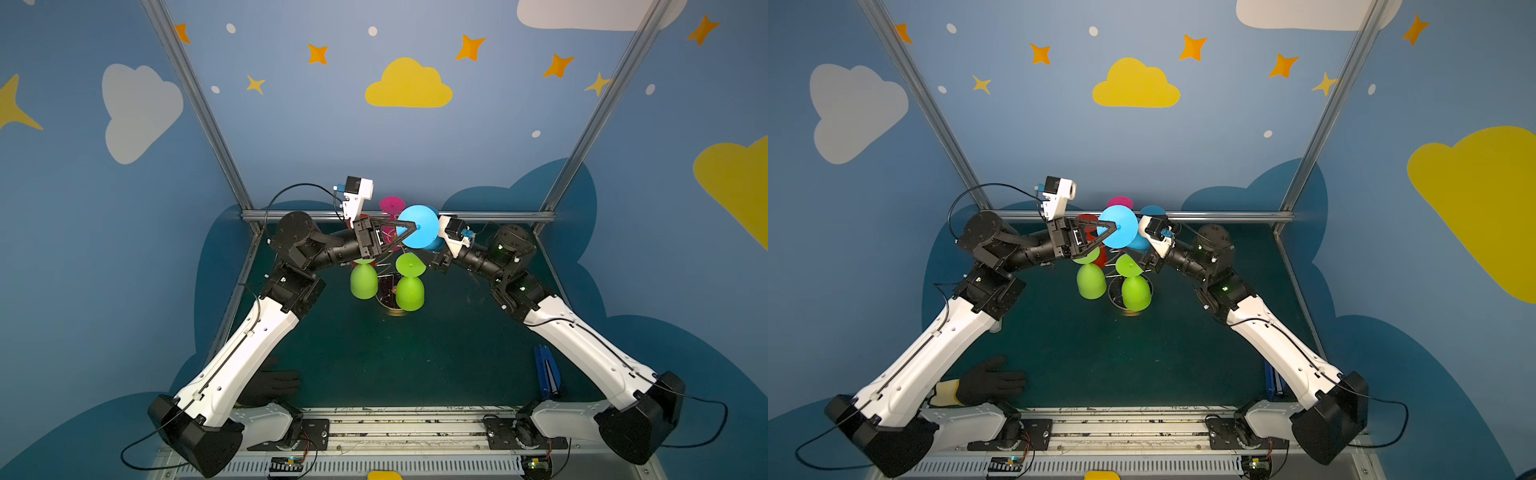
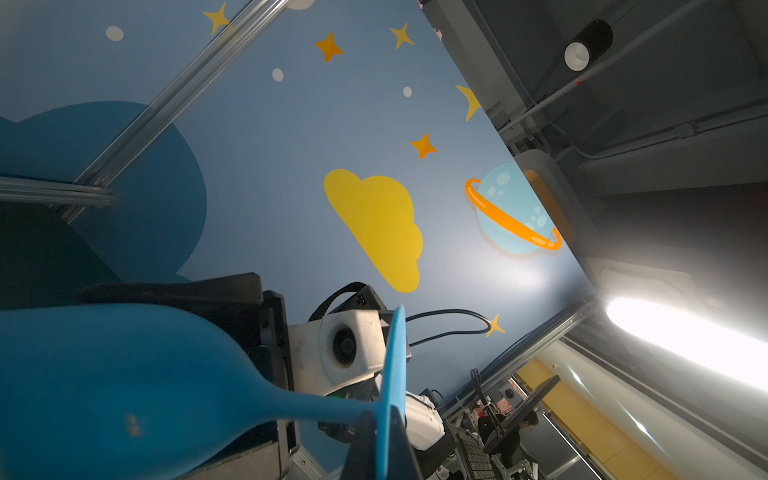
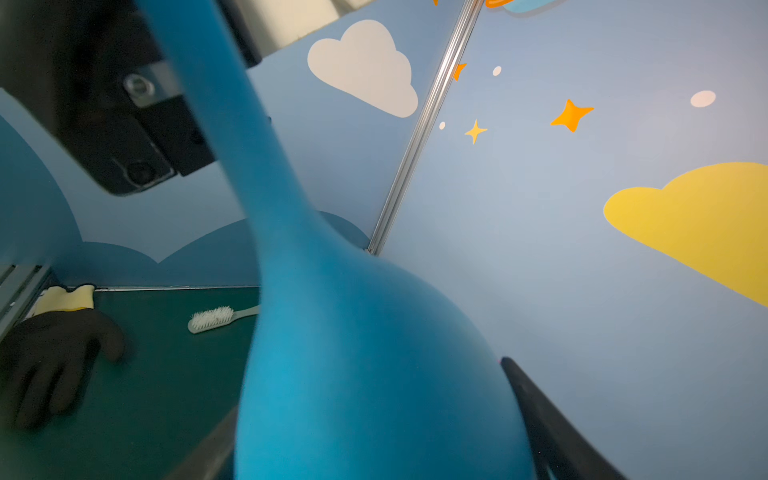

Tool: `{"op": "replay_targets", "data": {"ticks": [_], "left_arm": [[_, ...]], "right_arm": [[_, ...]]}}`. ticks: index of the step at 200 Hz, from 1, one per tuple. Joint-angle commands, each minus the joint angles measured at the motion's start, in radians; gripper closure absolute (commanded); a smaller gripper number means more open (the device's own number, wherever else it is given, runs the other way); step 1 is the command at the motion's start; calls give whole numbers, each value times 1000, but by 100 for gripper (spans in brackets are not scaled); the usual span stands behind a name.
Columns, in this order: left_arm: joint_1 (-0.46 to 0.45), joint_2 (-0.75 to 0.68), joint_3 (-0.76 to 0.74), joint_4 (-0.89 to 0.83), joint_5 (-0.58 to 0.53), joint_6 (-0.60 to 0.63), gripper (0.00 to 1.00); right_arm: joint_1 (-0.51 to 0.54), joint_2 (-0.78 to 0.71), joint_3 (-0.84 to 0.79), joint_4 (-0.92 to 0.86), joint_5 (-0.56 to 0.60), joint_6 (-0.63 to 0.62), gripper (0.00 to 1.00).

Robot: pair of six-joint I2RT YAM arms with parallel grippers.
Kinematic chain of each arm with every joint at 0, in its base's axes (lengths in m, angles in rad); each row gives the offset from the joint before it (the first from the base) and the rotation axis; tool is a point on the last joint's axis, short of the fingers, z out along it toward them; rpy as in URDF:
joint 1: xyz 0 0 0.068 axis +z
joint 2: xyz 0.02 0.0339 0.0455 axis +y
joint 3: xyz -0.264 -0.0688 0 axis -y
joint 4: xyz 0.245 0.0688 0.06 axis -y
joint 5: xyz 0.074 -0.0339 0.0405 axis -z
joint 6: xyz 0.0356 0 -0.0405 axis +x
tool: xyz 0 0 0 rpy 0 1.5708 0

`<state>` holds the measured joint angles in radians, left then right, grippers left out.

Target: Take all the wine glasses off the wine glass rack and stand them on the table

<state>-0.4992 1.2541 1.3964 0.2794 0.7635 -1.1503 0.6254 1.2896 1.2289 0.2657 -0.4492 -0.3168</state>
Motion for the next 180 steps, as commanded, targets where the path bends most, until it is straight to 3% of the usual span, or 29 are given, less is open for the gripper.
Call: {"op": "replay_targets", "data": {"ticks": [1,35,52,91,112,134,160,180], "left_arm": [[5,-2,-5,39,11,17,76],[11,-13,-9,-5,-10,118,39],[16,-36,-15,-77,-61,259,30],[0,-80,-18,-251,-302,753,30],[-39,-99,-84,-188,-424,1055,30],[-69,-117,-184,-19,-473,1318,30],[-82,-101,-210,67,-466,1502,34],[-86,-86,-214,110,-444,1569,39]], "right_arm": [[-1,-42,13,-13,47,68,44],[2,-81,44,-142,130,125,51],[5,-109,77,-264,169,149,54],[29,-179,161,-581,266,206,59],[36,-194,218,-734,308,247,61],[37,-192,265,-848,314,277,63],[42,-155,327,-948,341,284,66],[46,-119,365,-989,342,282,68]]}}
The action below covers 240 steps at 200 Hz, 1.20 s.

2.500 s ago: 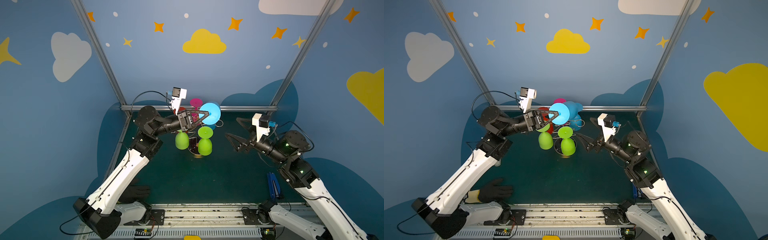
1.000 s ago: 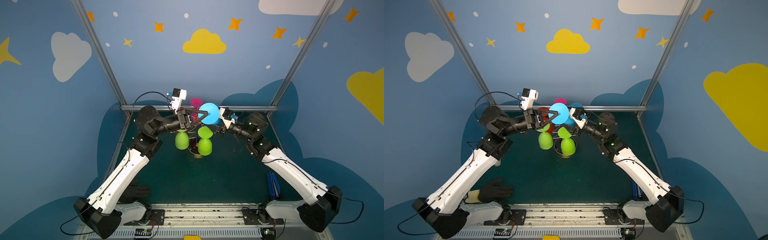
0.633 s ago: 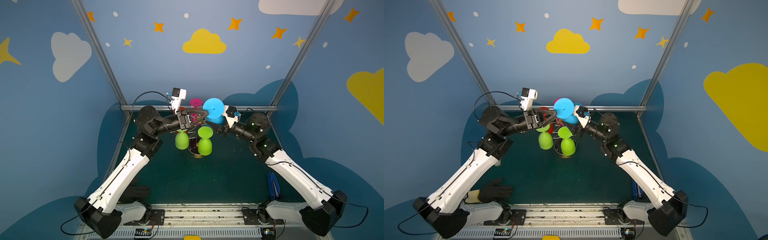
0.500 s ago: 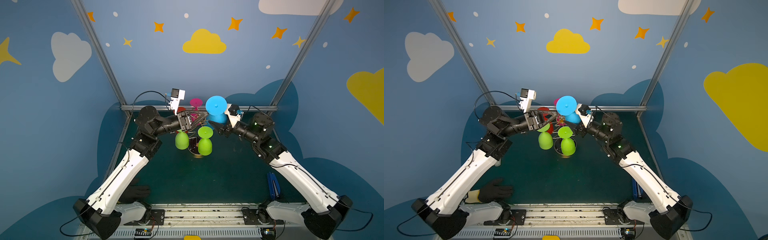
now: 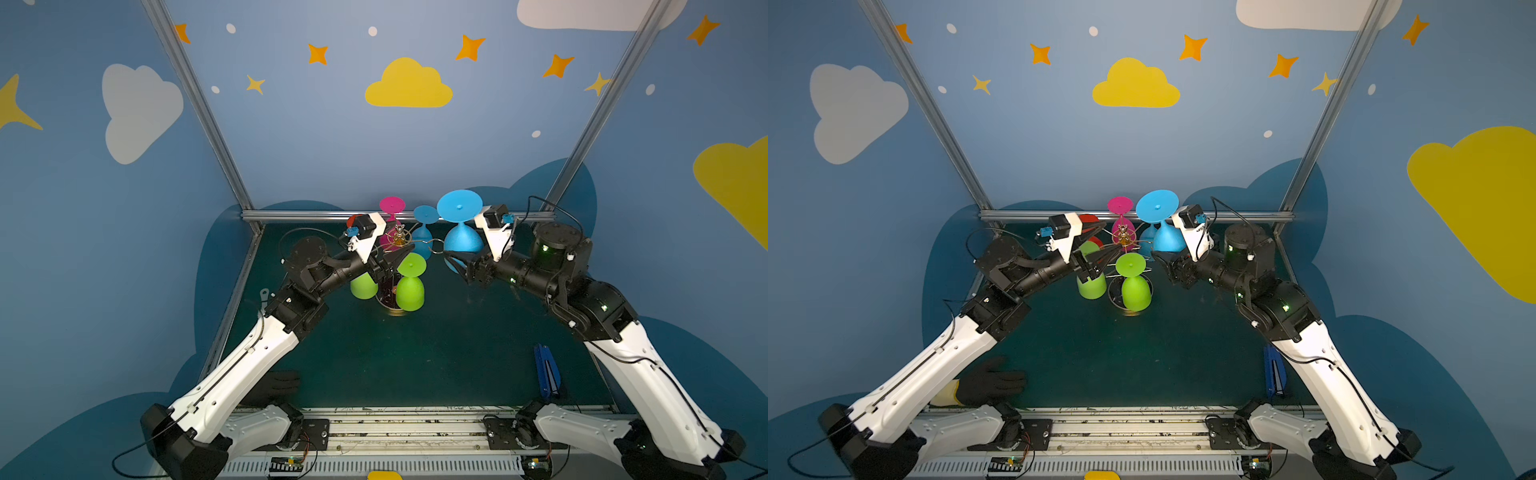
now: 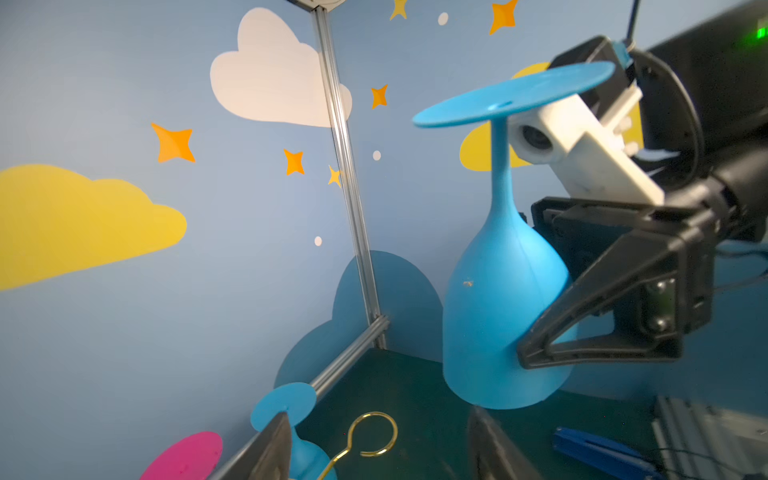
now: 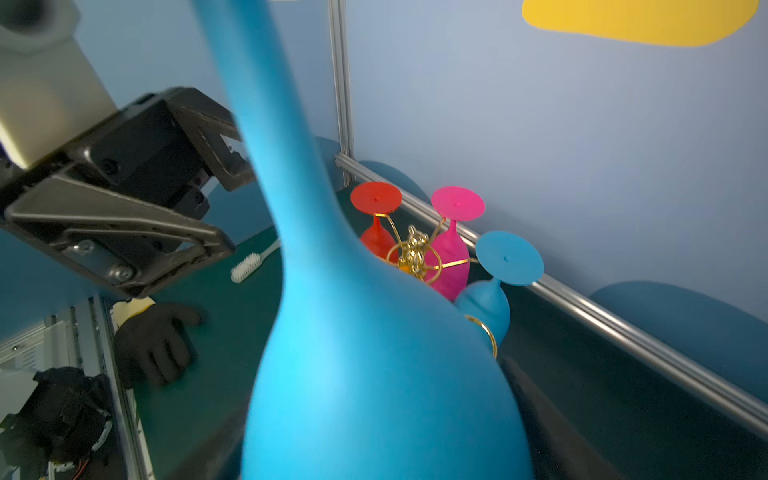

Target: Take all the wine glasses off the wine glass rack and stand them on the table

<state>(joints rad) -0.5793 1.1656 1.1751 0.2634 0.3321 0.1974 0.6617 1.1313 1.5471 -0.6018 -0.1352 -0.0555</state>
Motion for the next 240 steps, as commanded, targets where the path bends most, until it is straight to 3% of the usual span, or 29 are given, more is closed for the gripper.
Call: {"op": "replay_targets", "data": {"ticks": [1,44,168,240], "left_arm": [[-6,4,8,127,-12,223,39],[-16,8,-7,168,20,304,42],[-25,20,-12,174,62,371,49],[-27,17,-15,156,49,377,70]], "right_arm": [[10,41,49,-123,28,20,68],[31,102,112,-179,17,18,70],[134,193,177,-251,23,12,76],[146,203,166,-254,33,14,78]]}}
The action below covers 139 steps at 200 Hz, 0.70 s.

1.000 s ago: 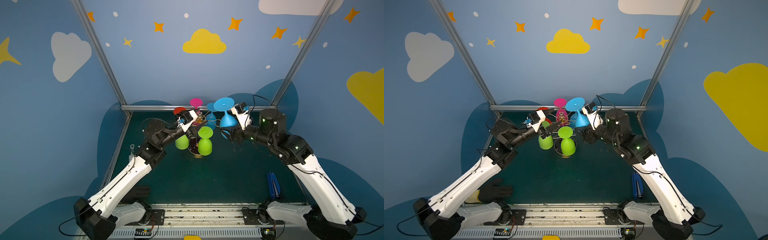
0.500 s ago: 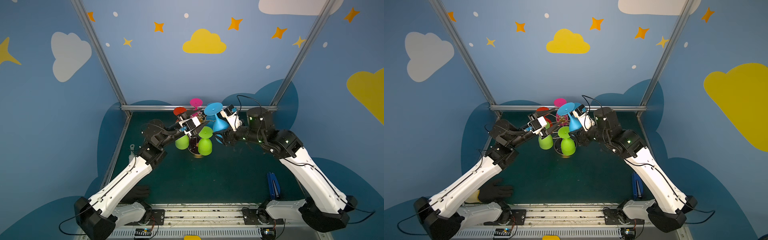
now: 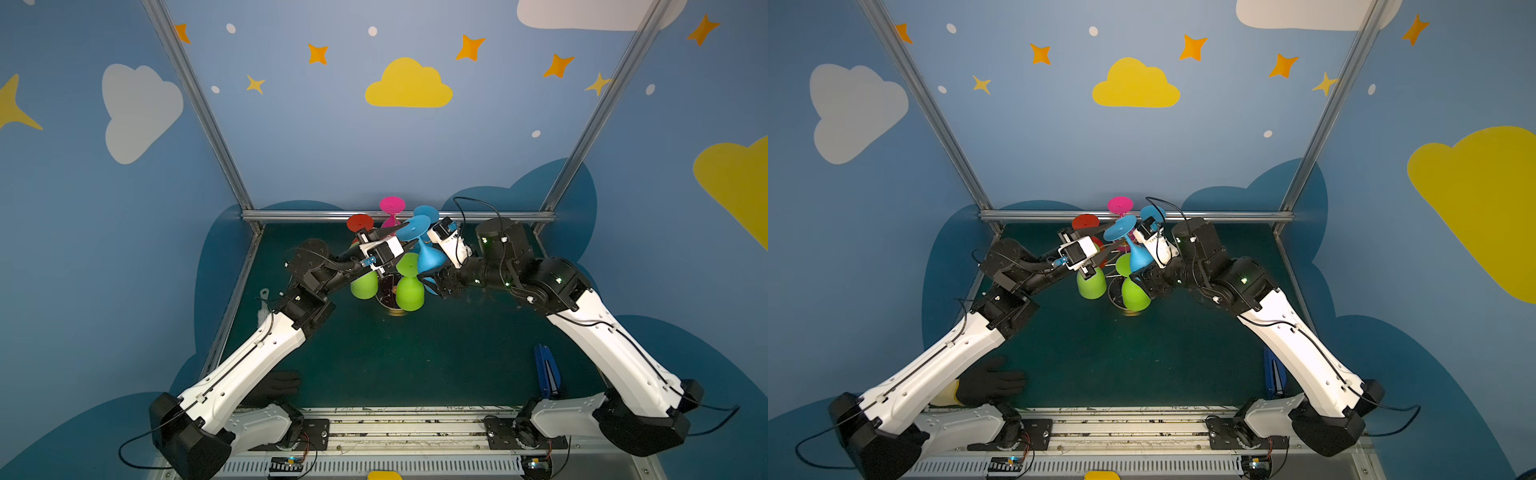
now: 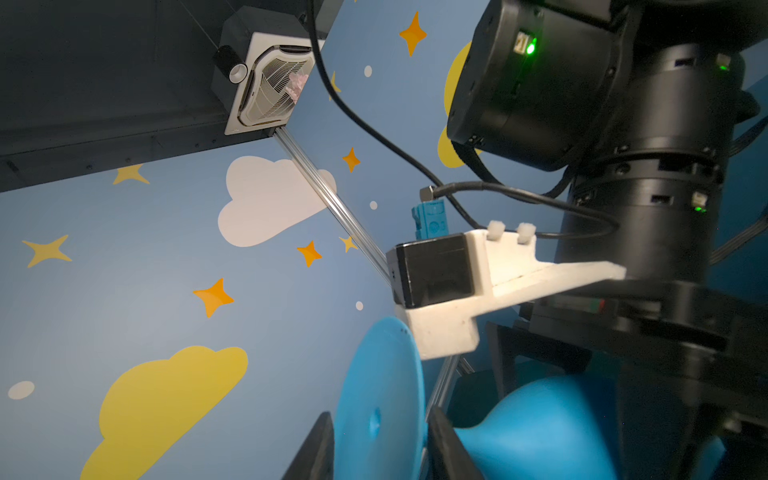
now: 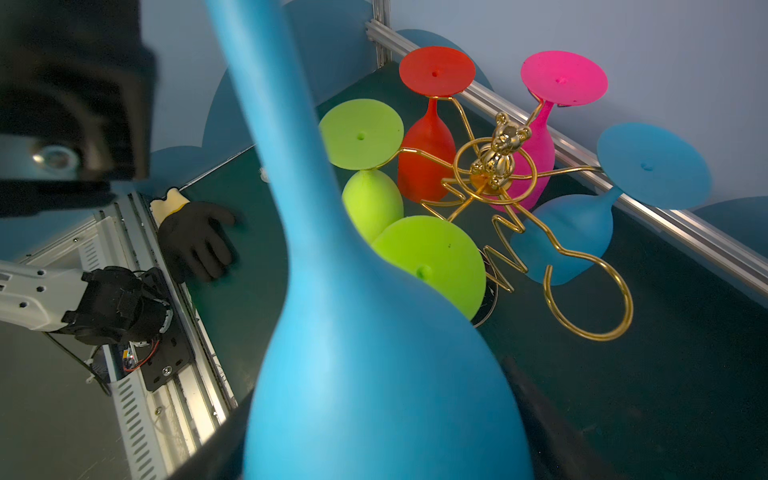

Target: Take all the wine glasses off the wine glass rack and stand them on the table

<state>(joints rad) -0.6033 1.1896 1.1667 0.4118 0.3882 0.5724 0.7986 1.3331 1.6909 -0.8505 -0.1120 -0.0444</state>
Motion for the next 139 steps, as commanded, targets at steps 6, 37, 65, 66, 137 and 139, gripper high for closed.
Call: {"op": "replay_targets", "data": {"ticks": [6,37,65,66,137,139], "left_arm": [[-2,-7,-8,8,-8,2,73],[-2,-6,-7,4,-22,3,81],[-1,-11,-8,5,-33,3,91],[-1,-11,-9,5,-33,3,91],[-3,-39,-59,46,-130,-101,97],[-2,-42,-62,45,-136,-110,97]], "right_arm": [[10,1,23,-5,10,4,78],[10,1,18,0,5,6,77],[9,1,18,7,-2,9,75],[9,0,18,8,-2,8,75],[-8,-95,-93,192,-31,50,24],[-9,-101,-99,200,-32,53,23]]}}
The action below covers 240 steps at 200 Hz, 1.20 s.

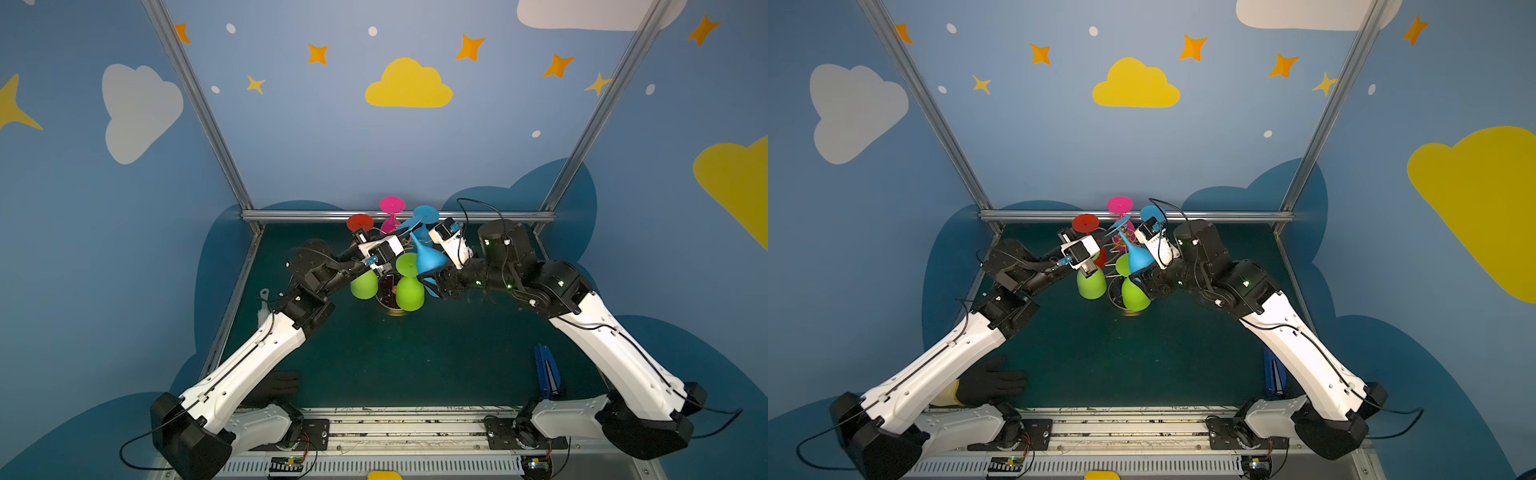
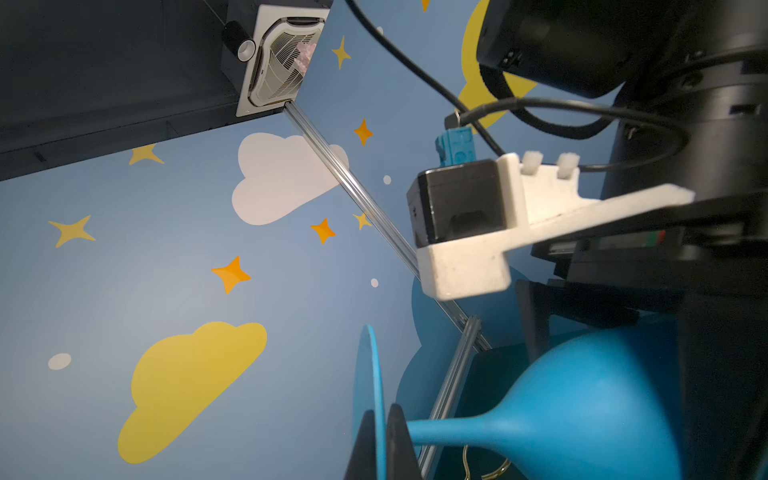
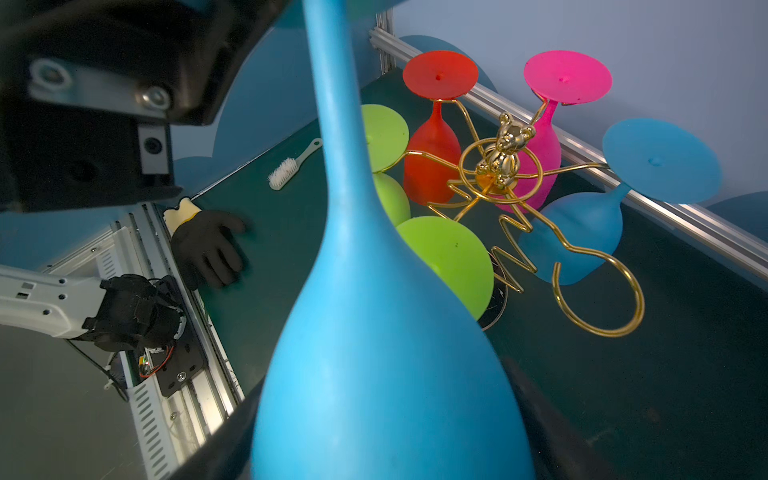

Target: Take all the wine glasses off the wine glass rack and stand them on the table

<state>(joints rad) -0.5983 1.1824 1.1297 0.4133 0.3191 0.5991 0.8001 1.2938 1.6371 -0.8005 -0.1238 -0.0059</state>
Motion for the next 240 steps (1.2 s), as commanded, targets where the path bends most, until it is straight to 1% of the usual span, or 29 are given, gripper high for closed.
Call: {"op": "replay_targets", "data": {"ticks": [1,7,10,15,36,53,99,136,166,191,219,240], "left_arm": [[-7,-35,-25,44,-70,-140,97],[-7,-40,-30,43,-78,-169,97],[-8,-42,-32,40,-109,-185,97],[-8,-46,-34,35,-127,-210,97],[-8,-63,-37,5,-160,-303,97],[-8,-77,-46,3,-184,-373,97],[-7,-107,-62,-23,-209,-495,97],[-6,-123,-80,-33,-254,-586,97],[-6,-129,-98,0,-240,-644,97],[-6,-137,-100,2,-233,-668,97],[-5,-144,-103,3,-231,-677,97],[-3,-149,-102,-4,-233,-677,97]], "right_arm": [[-13,-65,-48,155,-21,16,23],[-17,-82,-65,181,-29,23,22],[-20,-92,-74,197,-34,25,21],[-23,-109,-95,226,-47,28,20],[-42,-186,-183,371,-100,44,17],[-56,-237,-235,449,-115,62,15],[-96,-357,-335,568,-139,96,13],[-122,-458,-398,597,-117,106,14],[-140,-521,-441,596,-50,125,19],[-154,-528,-442,565,-17,163,30],[-157,-488,-424,521,-10,190,43],[-159,-459,-423,520,-42,204,46]]}}
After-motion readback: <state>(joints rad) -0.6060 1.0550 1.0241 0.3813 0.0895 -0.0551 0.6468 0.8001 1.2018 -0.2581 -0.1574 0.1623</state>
